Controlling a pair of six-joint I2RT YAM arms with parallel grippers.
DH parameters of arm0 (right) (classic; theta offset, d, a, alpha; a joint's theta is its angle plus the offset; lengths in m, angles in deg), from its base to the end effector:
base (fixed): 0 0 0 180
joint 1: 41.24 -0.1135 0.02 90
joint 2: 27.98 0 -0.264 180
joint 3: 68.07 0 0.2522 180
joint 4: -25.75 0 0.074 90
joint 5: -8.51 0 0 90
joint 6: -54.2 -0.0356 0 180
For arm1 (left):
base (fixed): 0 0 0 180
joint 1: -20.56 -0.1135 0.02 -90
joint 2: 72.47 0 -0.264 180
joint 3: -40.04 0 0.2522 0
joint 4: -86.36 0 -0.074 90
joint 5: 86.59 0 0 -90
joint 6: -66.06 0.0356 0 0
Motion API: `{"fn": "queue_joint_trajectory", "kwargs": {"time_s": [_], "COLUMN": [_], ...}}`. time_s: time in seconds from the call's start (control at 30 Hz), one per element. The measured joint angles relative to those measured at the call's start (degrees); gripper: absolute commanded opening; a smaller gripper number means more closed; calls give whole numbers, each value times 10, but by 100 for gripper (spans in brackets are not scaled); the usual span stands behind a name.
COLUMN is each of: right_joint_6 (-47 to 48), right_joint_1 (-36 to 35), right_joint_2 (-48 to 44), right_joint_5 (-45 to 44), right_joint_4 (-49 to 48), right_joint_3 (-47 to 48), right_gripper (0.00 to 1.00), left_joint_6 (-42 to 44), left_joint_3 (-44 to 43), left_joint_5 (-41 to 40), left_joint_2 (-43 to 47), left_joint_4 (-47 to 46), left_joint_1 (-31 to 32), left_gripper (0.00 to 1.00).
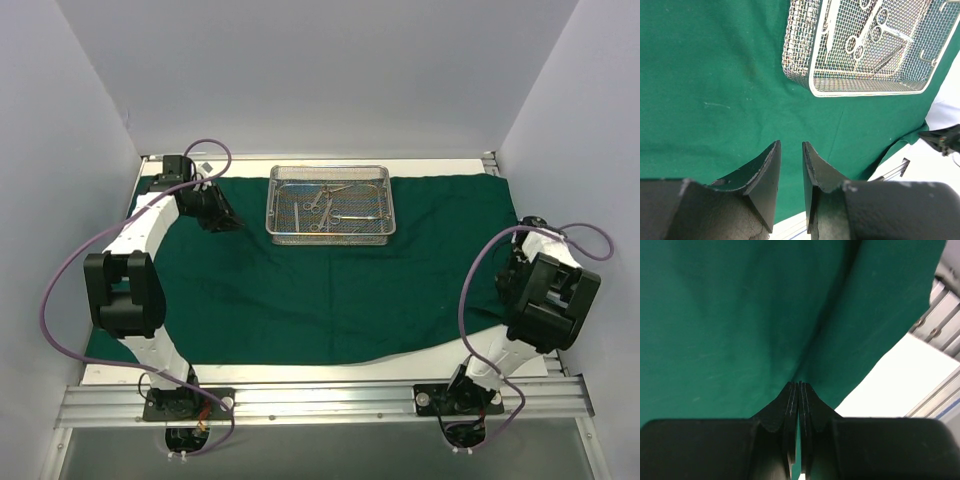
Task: Open and lay out the surgical kit
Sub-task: Smooth out the surgical kit at the center of the board.
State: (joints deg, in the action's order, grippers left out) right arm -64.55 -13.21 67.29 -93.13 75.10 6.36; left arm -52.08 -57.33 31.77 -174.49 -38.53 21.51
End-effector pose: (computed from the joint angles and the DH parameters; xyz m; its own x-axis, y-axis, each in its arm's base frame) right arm 0.2763 -0.1552 0.1842 -0.4777 0.7880 -0.3884 0.8559 0.5171 -0.0034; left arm 0.3791 -0.0232 0.2603 -0.8814 -0.4005 -0.2506 -0.1836 0.7791 -0.5994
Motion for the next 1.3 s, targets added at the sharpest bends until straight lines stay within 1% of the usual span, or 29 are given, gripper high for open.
{"fn": "queue_joint_trajectory", "kwargs": {"time_s": [0.13,0.23,0.3,0.37,0.43,0.53,0.6,0.73,0.83,0.93,1.1,1.2,1.3], "right_joint_6": [-20,-63,-96,-127,-151,-123,-88,-26,-5,5,11,14,4], "right_joint_1": [0,0,0,0,1,0,-4,-36,-51,-51,-43,-30,-6], "right_joint_2": [26,38,29,2,-53,-124,-131,-64,-12,25,62,77,74], "right_joint_5": [-31,-83,-115,-139,-161,-146,-109,-68,-42,-24,-18,-27,-53], "right_joint_4": [4,49,87,124,158,159,147,102,57,29,-12,-19,-3], "right_joint_3": [-27,-30,-31,-33,-33,-26,-6,57,80,78,43,12,3], "right_gripper": [0,0,0,0,0,0,0,0,0,0,0,0,0], "left_joint_6": [-1,-1,-1,-2,-2,-2,-1,-2,-2,-3,-3,-3,-3], "left_joint_3": [3,11,16,18,19,21,21,22,22,22,24,30,34], "left_joint_5": [3,4,5,5,7,7,7,9,13,18,22,22,22], "left_joint_2": [0,0,0,0,1,2,2,2,2,2,3,6,11], "left_joint_4": [-1,-2,-2,-2,-2,-3,-2,-3,-3,-4,-5,-4,-5], "left_joint_1": [0,-1,-1,-2,-5,-15,-23,-31,-33,-33,-33,-34,-37], "left_gripper": [33,33,33,33,33,33,33,33,33,33,33,33,33]}}
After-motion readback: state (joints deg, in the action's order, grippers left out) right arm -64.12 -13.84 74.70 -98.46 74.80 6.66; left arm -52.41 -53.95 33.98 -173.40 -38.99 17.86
